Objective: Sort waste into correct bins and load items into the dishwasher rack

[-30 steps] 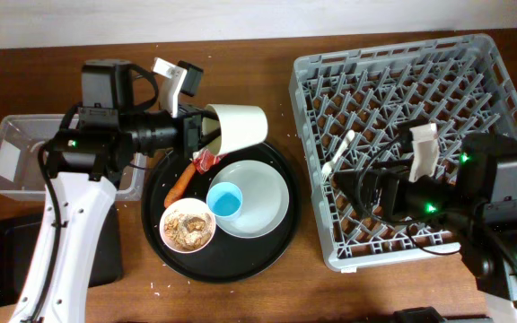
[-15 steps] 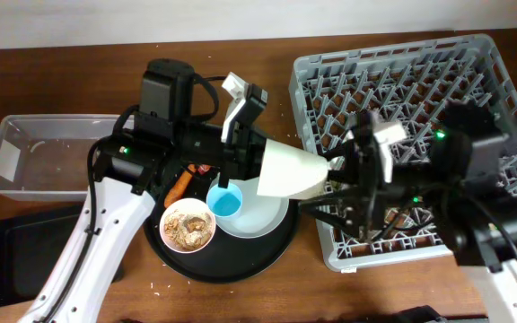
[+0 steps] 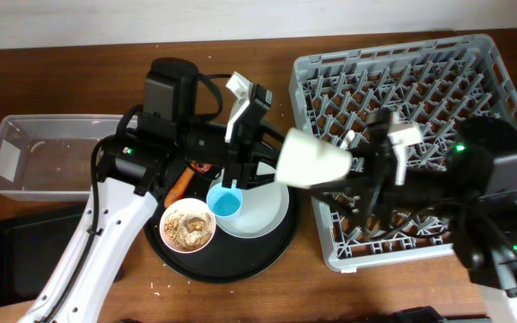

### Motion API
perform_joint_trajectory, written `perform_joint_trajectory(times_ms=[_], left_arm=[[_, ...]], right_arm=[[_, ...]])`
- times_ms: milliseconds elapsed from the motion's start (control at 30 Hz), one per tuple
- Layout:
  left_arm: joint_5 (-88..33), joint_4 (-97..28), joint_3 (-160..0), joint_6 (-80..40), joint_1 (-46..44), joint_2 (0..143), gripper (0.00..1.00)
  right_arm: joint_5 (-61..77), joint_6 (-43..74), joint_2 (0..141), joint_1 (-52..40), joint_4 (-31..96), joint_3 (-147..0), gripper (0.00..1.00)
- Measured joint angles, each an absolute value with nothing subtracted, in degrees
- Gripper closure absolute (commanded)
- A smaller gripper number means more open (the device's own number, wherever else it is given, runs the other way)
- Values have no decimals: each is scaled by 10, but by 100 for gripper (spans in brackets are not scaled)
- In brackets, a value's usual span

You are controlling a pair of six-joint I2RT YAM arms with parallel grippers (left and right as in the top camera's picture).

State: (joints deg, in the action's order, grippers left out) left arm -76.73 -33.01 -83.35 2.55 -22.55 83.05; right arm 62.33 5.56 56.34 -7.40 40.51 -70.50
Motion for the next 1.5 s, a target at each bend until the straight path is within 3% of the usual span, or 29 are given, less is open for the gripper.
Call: perform_joint_trajectory(times_ms=[133,233,367,500,667,833,1033,1067,1167,1300,1467,1500], left_arm=[[-762,-330,-834,25,-217,831,26],[-767,-331,-834,23,-216,831,25],[-768,-331,-834,23,-216,831,25],[-768,-336,-834,23,-216,831,25],[-768,-349,-834,23,-216,831,25],[-768,-353,-834,23,-216,831,25],[-756,-364,-834,23,-216,831,29],[-725,-387,-835,23,-216,831,30],[-449,-527,-837,19,-219,830,30],[-96,-574,-815,-38,-230,839,32],[48,-553,-730,-123,-230,983,42],[52,-557,-729,-131,-230,1003,48]], right_arm=[[586,62,555,129,532,-711,44],[439,63,568,274,662,-710,45],[244,63,608,371,720,-711,44],[104,99,727,380,745,-712,45],[88,122,841,364,686,-712,37],[53,136,843,292,717,-712,33],[64,125,833,292,716,-712,31],[95,109,815,292,715,-712,31],[230,37,714,292,724,-714,29],[393,-8,574,291,728,-718,27],[417,-18,550,291,746,-718,26],[418,-18,550,291,747,-718,26]])
